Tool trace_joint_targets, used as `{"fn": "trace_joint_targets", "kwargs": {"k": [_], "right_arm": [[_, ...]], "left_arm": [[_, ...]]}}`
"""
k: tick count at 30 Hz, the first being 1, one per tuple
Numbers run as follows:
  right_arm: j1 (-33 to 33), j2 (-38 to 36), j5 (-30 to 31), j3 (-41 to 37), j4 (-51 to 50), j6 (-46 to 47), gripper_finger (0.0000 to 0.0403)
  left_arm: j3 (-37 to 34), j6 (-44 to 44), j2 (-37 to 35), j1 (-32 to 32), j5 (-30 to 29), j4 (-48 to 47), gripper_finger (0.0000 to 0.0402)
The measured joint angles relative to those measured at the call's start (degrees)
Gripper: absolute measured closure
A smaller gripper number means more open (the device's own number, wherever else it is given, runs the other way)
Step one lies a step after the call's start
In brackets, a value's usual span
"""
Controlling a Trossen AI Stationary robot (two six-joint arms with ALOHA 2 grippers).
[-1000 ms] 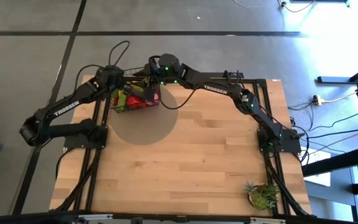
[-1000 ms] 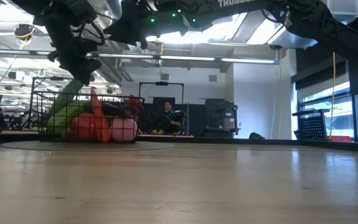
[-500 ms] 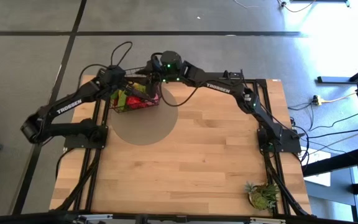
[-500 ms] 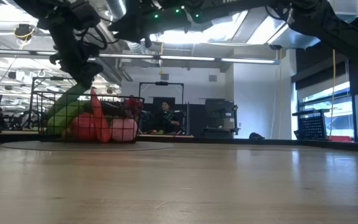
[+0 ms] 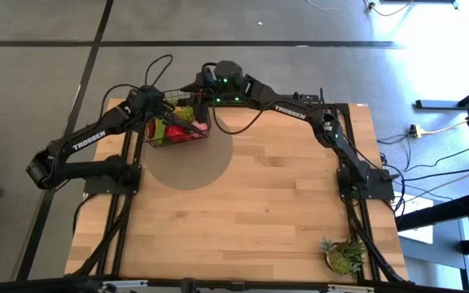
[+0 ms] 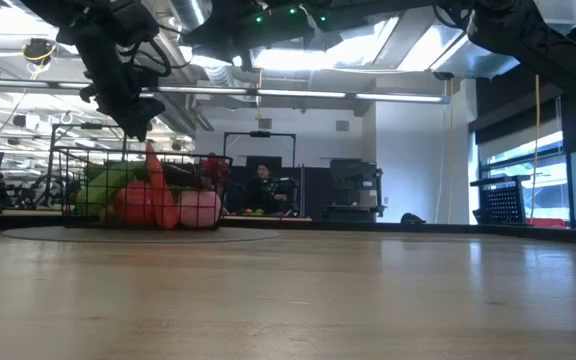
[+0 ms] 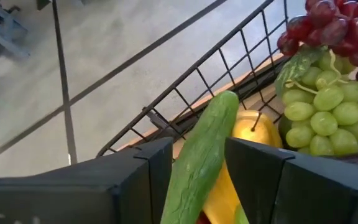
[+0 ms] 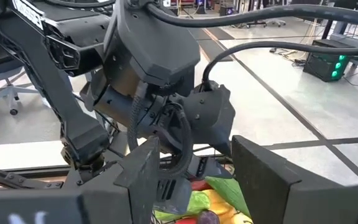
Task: Build produce basket
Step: Return to Home Position
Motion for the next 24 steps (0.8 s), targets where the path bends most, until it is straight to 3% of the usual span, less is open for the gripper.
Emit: {"fn": "trace_joint_targets", "kwargs": {"k": [7,12,16,20,24], "right_arm": [[-0.04,-0.8,0.07,-0.03,-1.39,0.07,0.0212],[-0.77,-6.16,-0.04,0.13,-5.44,-1.54,0.0218],[-1.53,-8.91,0.34,0.08,-8.93,3.38,0.0227],[-1.32,-12.71,0.55,-0.04,-13.5,5.45,0.0259],[-1.45,-16.83,1.78,0.13,-20.49,2.83,0.0319]], "left_arm": [[0.0,0.18,-0.36,-0.01,3.69,-0.07,0.0285],[0.0,-0.46,-1.23,-0.06,10.44,-0.13,0.0286],[0.16,-1.86,-3.11,0.0,11.59,-0.11,0.0304],[3.25,-1.91,-5.13,-0.86,15.07,-2.78,0.0343],[8.45,-1.71,-7.71,-1.58,19.71,-7.03,0.0393]]}}
